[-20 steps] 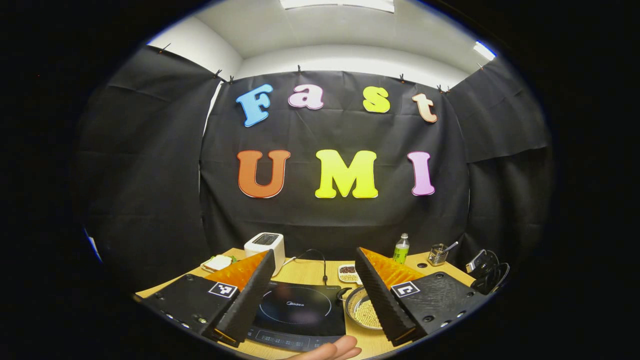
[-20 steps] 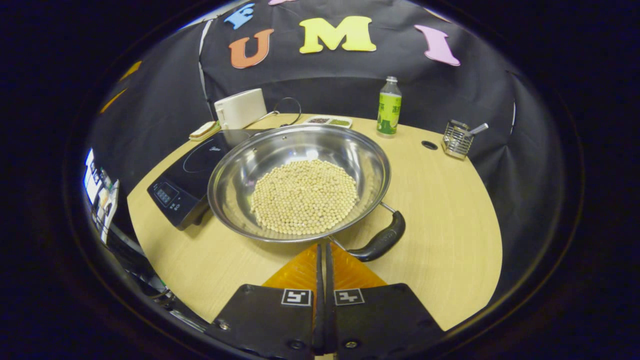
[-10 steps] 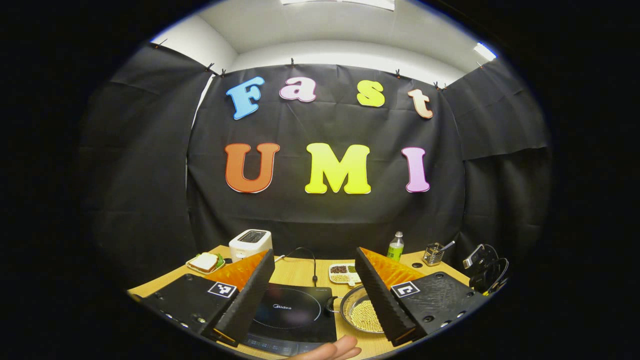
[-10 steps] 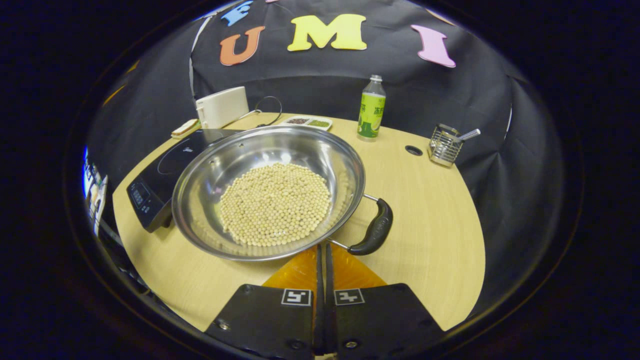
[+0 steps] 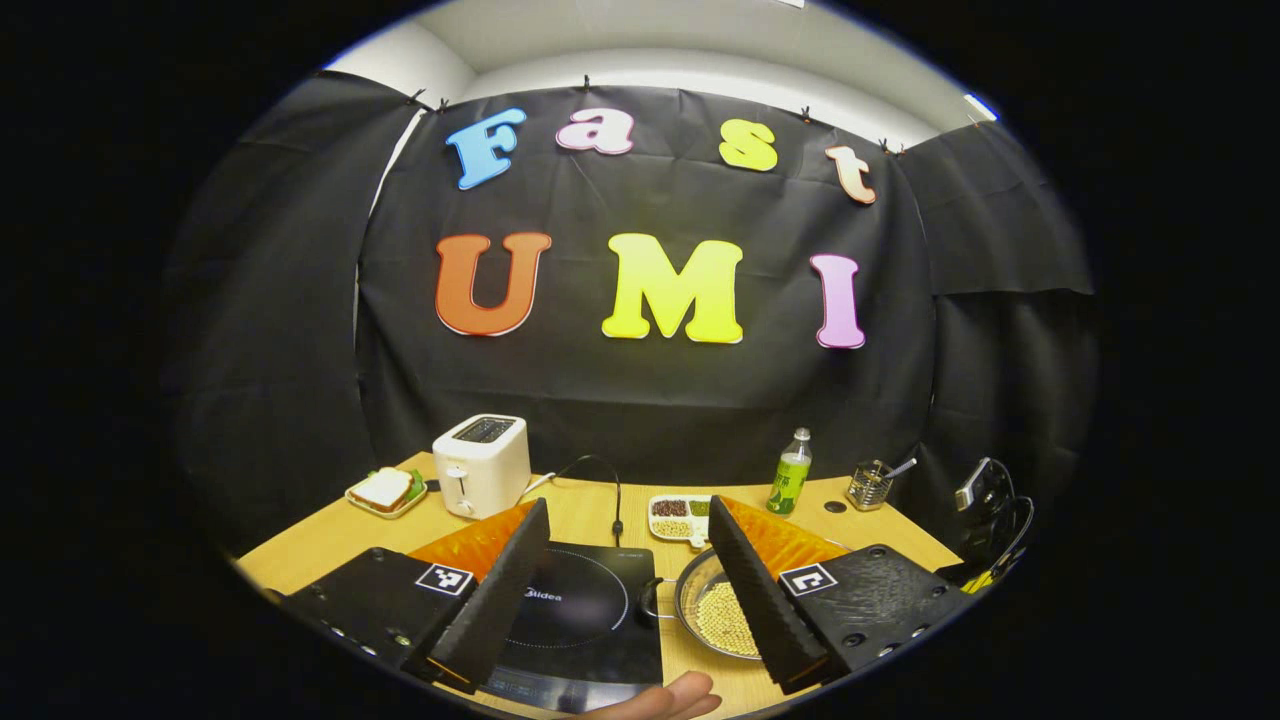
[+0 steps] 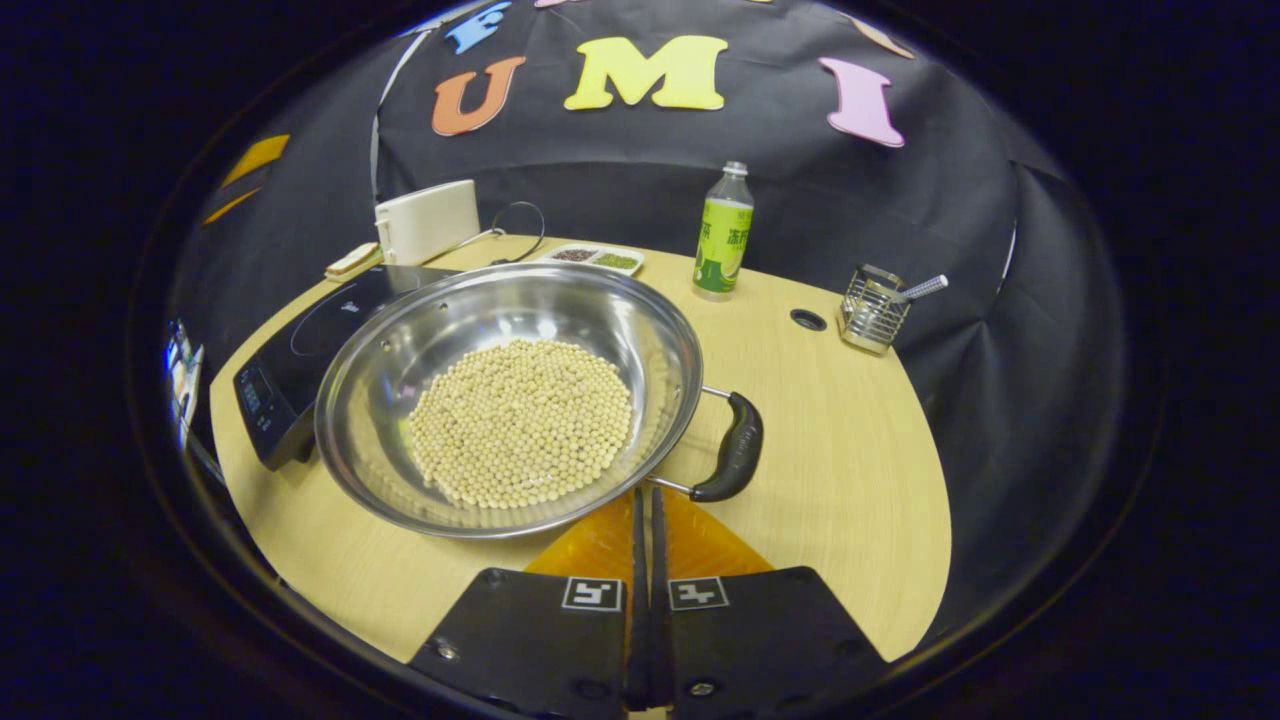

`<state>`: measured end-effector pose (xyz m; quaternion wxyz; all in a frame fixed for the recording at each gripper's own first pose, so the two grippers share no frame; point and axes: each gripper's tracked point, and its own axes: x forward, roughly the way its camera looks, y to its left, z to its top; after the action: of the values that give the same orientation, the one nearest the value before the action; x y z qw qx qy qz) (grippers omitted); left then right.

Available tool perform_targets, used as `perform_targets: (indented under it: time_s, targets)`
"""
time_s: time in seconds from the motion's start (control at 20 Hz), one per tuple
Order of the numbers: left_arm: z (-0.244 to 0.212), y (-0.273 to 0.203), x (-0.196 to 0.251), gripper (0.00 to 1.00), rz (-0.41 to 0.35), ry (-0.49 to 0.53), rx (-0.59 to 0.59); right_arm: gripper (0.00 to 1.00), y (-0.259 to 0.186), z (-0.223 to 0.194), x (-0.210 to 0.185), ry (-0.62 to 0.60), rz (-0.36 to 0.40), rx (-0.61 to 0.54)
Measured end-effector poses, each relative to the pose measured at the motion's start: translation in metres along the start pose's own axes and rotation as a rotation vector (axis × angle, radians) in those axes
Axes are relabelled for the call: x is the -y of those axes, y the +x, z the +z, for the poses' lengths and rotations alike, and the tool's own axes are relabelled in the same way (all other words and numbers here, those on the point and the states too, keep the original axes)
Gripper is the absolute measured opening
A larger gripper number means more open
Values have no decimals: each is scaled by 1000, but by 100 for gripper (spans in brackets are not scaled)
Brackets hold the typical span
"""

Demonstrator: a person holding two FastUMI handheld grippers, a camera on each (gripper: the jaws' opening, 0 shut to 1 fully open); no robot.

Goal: First push the handle of the pot to place it horizontally, then grasp the pot with both hands and set it on the induction cooktop.

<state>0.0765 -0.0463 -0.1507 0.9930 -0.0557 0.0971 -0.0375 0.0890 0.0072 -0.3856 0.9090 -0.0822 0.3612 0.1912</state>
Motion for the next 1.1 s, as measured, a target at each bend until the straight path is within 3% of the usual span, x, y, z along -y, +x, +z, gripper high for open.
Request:
perform_targets:
  time_s: [0.1, 0.2, 0.4, 0.6, 0.7, 1.1]
  targets:
    - [-13, 9, 5, 95, -13, -5, -35, 4, -8, 4, 4, 5, -17, 24]
    - [-26, 19, 10, 95, -30, -12, -73, 0, -19, 14, 7, 9, -34, 72]
    - [-62, 39, 20, 95, -65, -6, -168, 6, -35, 37, 15, 60, -82, 182]
    - [-99, 58, 30, 96, -95, -7, -262, 83, -28, 45, 28, 138, -153, 221]
    - [-117, 68, 33, 96, -100, 2, -311, 99, -16, 42, 27, 183, -161, 203]
    - [-183, 100, 31, 96, -81, 23, -510, 99, 34, 28, 32, 279, -163, 111]
